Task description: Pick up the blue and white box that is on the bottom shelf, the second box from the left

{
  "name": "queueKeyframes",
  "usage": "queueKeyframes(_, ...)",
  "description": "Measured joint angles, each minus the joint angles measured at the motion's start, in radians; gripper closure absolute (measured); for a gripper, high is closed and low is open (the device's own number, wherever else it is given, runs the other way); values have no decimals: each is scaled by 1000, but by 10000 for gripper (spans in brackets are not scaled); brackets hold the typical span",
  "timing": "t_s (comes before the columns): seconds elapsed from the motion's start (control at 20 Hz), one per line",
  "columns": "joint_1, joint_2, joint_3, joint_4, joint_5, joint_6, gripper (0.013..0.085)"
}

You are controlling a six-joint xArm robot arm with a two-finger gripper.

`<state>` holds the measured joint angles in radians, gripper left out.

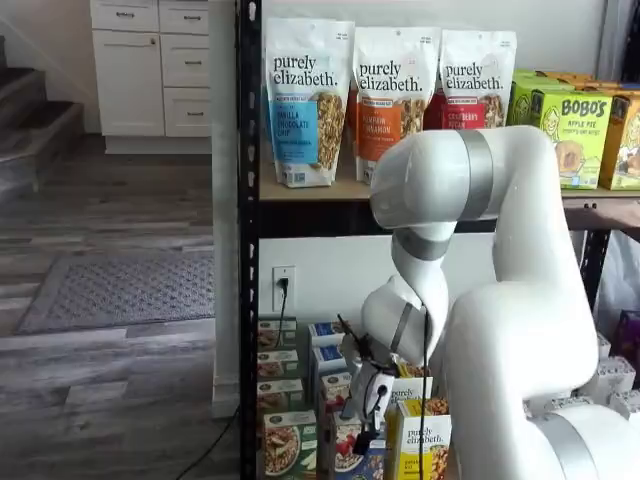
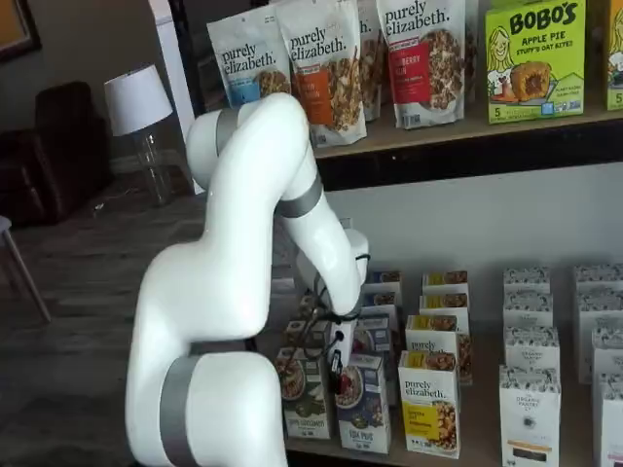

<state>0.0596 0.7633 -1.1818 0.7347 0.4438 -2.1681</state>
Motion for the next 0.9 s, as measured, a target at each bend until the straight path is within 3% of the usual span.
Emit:
queueKeyframes(0.55,-15,13,-45,31,19,-30,130)
queueKeyframes(0.9,-23,39,-94,5,40,-7,130)
